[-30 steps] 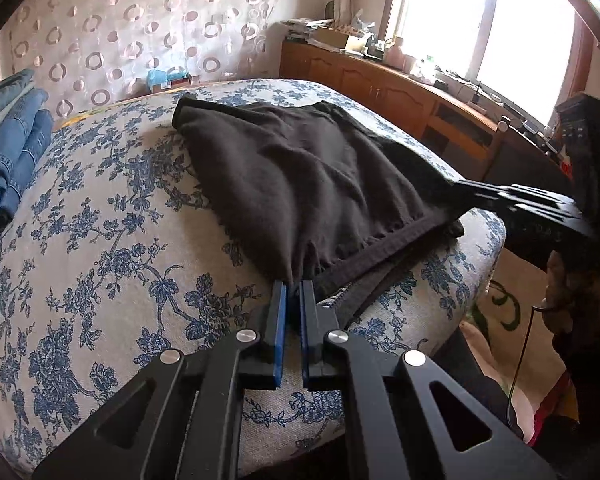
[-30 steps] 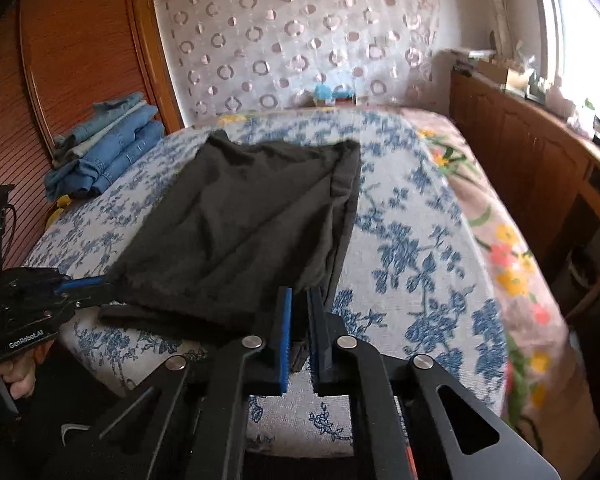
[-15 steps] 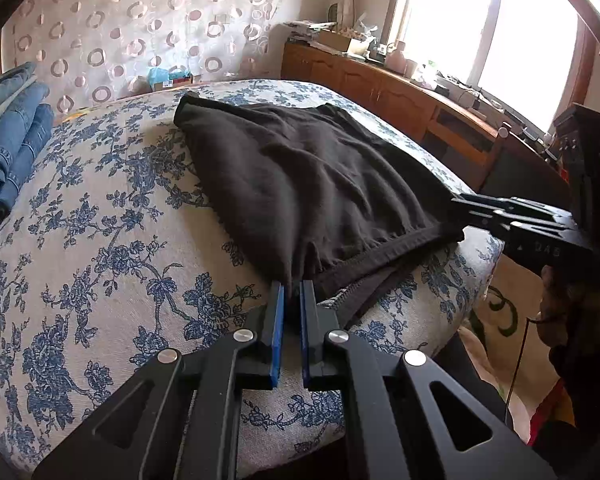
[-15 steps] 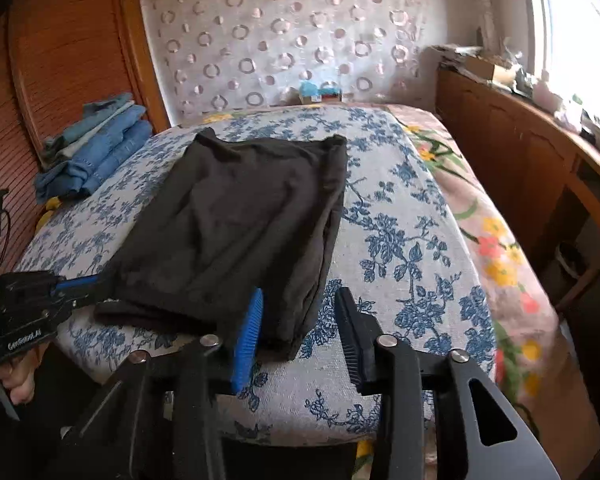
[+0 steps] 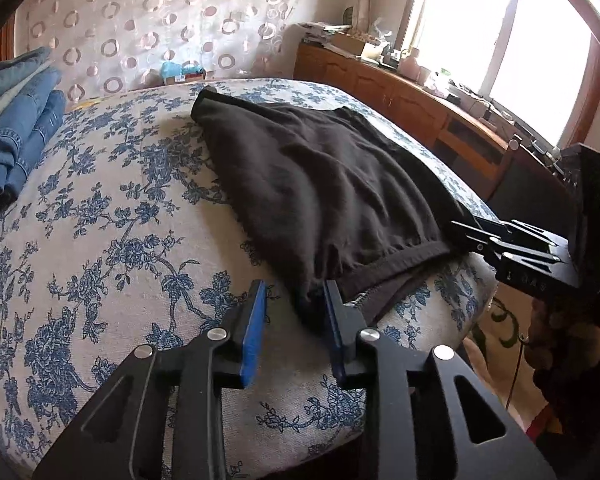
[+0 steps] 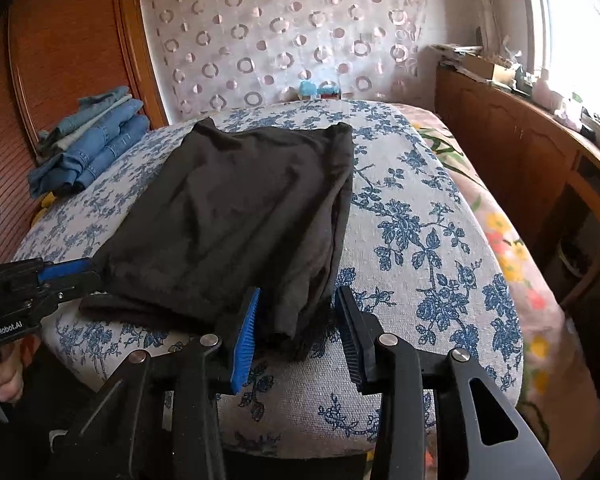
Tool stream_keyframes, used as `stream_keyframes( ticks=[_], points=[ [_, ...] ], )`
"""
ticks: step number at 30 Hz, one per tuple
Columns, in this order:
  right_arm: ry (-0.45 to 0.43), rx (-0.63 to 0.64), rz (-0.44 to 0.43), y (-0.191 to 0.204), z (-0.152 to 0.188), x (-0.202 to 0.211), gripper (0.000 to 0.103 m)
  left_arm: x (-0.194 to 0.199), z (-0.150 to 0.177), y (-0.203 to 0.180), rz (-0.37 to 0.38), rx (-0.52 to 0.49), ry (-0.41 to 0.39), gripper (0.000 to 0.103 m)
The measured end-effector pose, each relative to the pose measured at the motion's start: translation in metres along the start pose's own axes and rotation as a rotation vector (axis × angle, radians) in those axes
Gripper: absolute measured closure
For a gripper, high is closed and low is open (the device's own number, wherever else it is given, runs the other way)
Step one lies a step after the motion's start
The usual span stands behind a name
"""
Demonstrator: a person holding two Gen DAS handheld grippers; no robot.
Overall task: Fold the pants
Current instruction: 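Grasp the black pants' waistband edge with the left tool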
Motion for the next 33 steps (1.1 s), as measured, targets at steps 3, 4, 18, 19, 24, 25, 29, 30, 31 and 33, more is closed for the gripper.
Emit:
stream_keyframes(
  ticks=[3,4,18,19,24,25,29,30,31,33],
  points=[
    [-0.008,0.006,0.005,0.001,0.002,0.0,0.064,0.003,-0.003,0.004,0.001,0.028,0.001,0.071],
    [-0.01,0.007,0.006,0.001,0.002,0.0,0.064,0.005,-0.005,0.005,0.004,0.041,-0.006,0.071],
    [-0.027,0.014,0.001,-0.001,0.005,0.003,0.064,-0.001,-0.029,0.002,0.001,0.046,-0.024,0.063],
    [-0.028,0.014,0.001,-0.001,0.005,0.003,0.064,-0.003,-0.028,0.002,0.002,0.045,-0.017,0.059],
    [-0.03,0.014,-0.001,-0.002,0.005,0.003,0.064,-0.016,-0.021,-0.001,-0.006,0.042,0.044,0.056],
    [-0.029,0.014,-0.001,-0.002,0.005,0.003,0.064,-0.018,-0.02,-0.001,-0.006,0.044,0.046,0.056],
    [-0.01,0.008,-0.026,-0.001,0.002,0.002,0.074,-0.017,-0.018,-0.002,-0.007,0.054,0.034,0.053],
    [-0.006,0.008,-0.031,0.0,0.002,0.002,0.077,-0.017,-0.018,-0.001,0.001,0.067,0.033,0.053],
    [-0.003,0.01,-0.033,0.001,0.001,0.002,0.078,-0.016,-0.018,0.0,0.013,0.082,0.034,0.053],
    [0.006,0.01,-0.043,0.002,0.0,0.001,0.083,-0.016,-0.018,0.0,0.049,0.107,0.036,0.054]
  ],
)
Point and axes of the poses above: each gripper's, at about its wrist camera, not at the fingertips, and x roughly against the way its jaws point, y to its left, z to its underside, the point moved 2 cm from there along -x, roughly the way its jaws point, and after that the axes turned 8 degrees about -x, right-handed, at the moved point
